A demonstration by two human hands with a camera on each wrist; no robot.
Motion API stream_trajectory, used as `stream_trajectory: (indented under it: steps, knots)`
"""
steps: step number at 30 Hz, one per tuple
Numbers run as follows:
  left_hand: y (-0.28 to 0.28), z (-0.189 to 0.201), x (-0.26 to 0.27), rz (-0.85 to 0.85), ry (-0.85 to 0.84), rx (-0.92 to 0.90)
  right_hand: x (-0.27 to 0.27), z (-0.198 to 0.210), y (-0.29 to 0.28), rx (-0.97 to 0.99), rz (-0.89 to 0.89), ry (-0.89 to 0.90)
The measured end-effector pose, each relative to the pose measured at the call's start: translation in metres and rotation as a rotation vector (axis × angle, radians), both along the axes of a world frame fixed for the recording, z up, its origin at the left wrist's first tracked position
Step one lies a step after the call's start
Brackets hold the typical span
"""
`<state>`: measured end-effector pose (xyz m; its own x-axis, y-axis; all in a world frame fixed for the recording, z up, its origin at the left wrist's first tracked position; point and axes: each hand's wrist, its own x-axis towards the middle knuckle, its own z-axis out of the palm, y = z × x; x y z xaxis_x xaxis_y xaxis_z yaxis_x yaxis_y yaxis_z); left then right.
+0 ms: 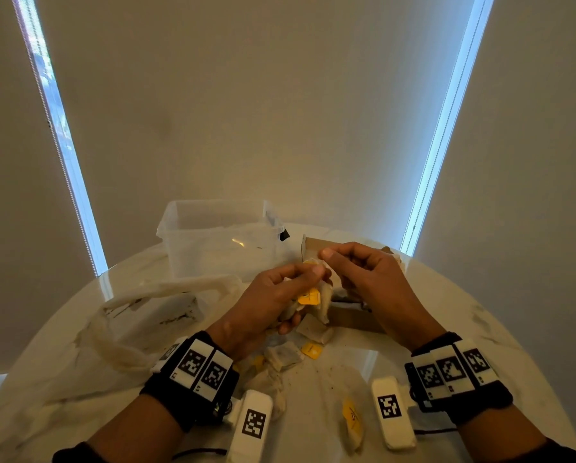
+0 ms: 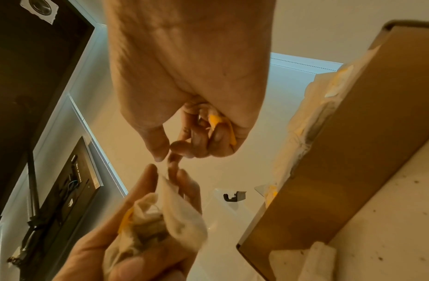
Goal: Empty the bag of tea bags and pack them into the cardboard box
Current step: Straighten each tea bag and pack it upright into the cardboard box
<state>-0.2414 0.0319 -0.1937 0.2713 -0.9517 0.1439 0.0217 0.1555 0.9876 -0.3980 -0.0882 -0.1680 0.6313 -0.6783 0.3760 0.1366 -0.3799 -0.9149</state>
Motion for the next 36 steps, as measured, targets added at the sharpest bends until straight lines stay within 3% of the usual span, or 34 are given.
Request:
stream_trajectory:
  steps: [7,11,17,22,36]
  knots:
    - [0.002,0.0,0.005,0.058,0.001,-0.031,0.003,-0.005,-0.018,0.252,-0.031,-0.097]
    - [0.003,0.002,0.004,0.062,-0.024,-0.024,0.001,-0.002,-0.018,0.167,0.003,-0.047]
    - [0.005,0.002,0.003,0.046,-0.216,0.033,-0.002,-0.002,-0.018,0.027,0.031,0.019]
    - [0.01,0.004,0.001,-0.048,-0.282,0.1,-0.007,0.001,-0.016,-0.071,0.035,0.035]
    - [0.008,0.003,0.002,0.03,-0.224,0.009,-0.008,-0.007,-0.032,-0.185,-0.063,-0.002]
